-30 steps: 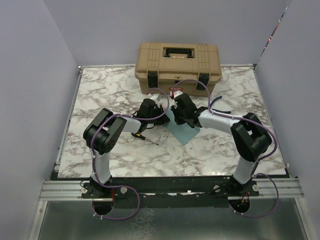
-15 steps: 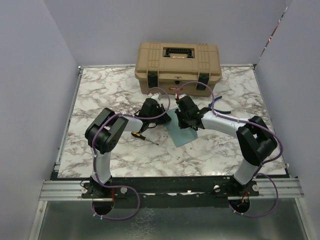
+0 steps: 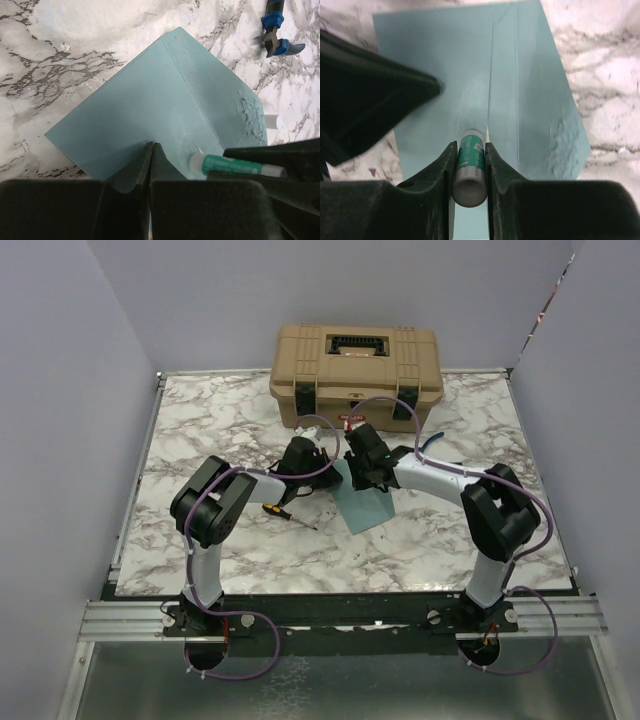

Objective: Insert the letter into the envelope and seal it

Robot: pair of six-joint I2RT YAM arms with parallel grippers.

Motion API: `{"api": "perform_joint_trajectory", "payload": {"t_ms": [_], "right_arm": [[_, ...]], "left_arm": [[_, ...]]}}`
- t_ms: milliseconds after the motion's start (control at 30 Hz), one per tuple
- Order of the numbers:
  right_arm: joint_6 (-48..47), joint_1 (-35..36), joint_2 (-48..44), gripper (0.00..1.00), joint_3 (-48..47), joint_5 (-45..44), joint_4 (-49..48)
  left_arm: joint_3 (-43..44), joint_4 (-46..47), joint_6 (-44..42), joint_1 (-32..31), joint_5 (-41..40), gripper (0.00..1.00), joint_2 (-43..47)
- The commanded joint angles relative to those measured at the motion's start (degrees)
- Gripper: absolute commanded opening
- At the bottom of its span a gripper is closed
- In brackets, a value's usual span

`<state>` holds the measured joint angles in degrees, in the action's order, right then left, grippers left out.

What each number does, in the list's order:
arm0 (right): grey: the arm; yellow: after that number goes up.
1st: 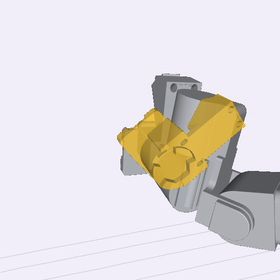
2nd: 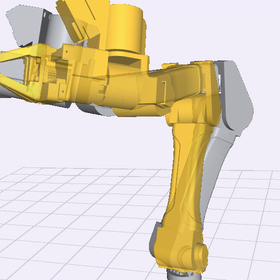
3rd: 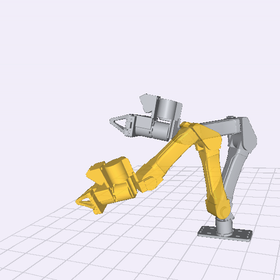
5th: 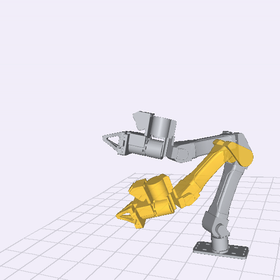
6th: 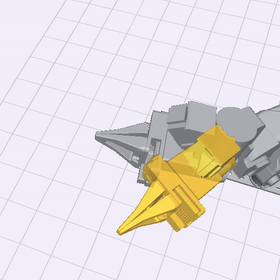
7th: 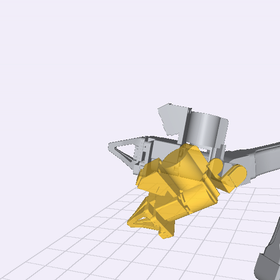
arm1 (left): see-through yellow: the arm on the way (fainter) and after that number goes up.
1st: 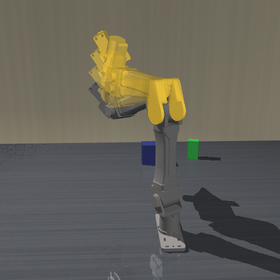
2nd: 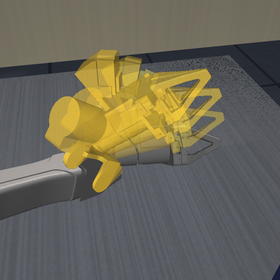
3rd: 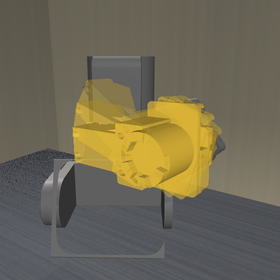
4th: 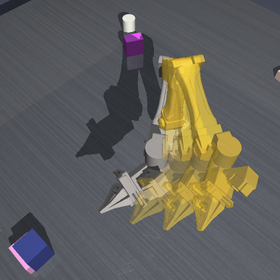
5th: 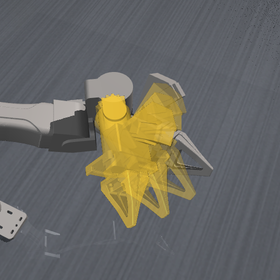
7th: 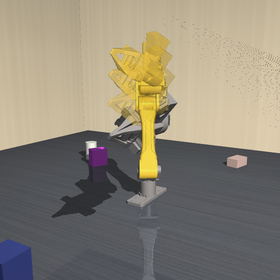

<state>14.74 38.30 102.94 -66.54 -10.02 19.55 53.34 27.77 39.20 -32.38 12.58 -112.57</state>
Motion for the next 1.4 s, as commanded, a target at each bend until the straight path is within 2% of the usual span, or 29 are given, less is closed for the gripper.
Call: {"api": "perform_joint_trajectory", "payload": {"t_ms": [0, 167, 367, 567, 700, 1067, 1367], "right_arm": [[-1.5, 0.1, 6.9, 0.00, -3.7, -2.2, 0.7], [-1.1, 0.0, 7.8, 0.00, -4.9, -2.0, 1.4], [0.9, 0.0, 1.6, 0.00, 2.7, 3.8, 2.7], [2.8, 0.1, -2.9, 0.00, 7.6, 5.4, 4.5], [2.1, 0.0, -2.2, 0.00, 7.1, 5.5, 3.9], [1.2, 0.0, 6.8, 0.00, -4.2, -0.6, 2.1], [3.8, 0.0, -1.6, 0.00, 3.5, 0.2, 6.6]], "left_arm": [[-2.9, -9.0, -1.9, 0.2, -2.9, 0.00, -4.1], [-3.1, -8.8, -1.5, 0.3, -3.3, 0.00, -3.8], [-3.5, -8.4, 0.0, 0.4, -4.5, 0.00, -3.2], [-3.1, -8.9, 1.8, 0.5, -4.9, 0.00, -4.4], [-3.2, -9.0, 1.8, 0.5, -5.0, 0.00, -4.6], [-3.1, -9.0, 1.3, 0.9, -4.1, 0.00, -4.4], [-3.8, -8.9, 1.2, 1.4, -4.0, 0.00, -4.1]]}}
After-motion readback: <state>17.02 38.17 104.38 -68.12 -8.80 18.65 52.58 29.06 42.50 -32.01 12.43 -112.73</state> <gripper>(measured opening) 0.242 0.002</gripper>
